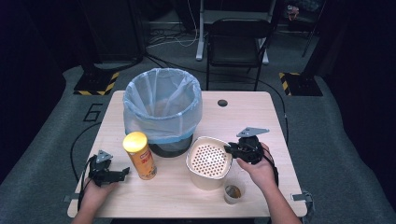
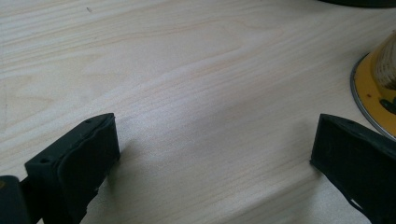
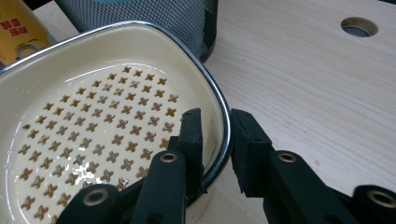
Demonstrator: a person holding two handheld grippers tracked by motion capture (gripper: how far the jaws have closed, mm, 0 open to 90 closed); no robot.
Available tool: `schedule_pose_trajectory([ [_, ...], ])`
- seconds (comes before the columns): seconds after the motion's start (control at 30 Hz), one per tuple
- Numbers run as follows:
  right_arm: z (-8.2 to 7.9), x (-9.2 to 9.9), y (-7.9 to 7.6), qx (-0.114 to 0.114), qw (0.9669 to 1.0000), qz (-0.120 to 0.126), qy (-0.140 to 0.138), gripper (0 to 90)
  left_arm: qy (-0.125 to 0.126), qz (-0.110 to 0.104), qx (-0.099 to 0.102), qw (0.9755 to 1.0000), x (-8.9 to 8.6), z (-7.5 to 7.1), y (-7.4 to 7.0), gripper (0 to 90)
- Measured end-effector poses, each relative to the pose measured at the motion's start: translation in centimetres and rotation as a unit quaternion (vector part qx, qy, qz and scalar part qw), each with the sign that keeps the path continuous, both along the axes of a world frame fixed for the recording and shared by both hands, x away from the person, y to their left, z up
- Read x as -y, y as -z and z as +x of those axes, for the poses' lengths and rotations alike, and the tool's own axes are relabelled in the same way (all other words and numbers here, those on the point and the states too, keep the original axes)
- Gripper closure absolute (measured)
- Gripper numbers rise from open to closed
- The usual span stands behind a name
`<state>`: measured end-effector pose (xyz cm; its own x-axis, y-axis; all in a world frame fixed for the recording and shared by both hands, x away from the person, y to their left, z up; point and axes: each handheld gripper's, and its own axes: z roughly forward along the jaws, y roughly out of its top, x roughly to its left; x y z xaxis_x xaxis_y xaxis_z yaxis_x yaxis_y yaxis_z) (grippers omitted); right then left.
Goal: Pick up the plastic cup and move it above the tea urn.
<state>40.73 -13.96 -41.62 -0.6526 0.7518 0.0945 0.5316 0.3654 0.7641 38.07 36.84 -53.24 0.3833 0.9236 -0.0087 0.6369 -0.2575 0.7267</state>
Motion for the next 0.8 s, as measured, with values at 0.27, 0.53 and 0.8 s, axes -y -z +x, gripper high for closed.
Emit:
schedule_pose_trajectory([
  [0.27,-1.1,-0.4,0.2,0.005,0.9999,0.005,-0.013,76.1,0.0,0.0,0.0,1.0,0.0,0.0,0.0,0.8],
  [0.53,-1.9,0.1,-0.1,0.011,0.9995,0.03,-0.003,56.8,0.0,0.0,0.0,1.0,0.0,0.0,0.0,0.8],
  [0.8,-4.1,1.5,-1.1,0.044,0.9983,0.037,-0.006,45.7,0.0,0.0,0.0,1.0,0.0,0.0,0.0,0.8],
])
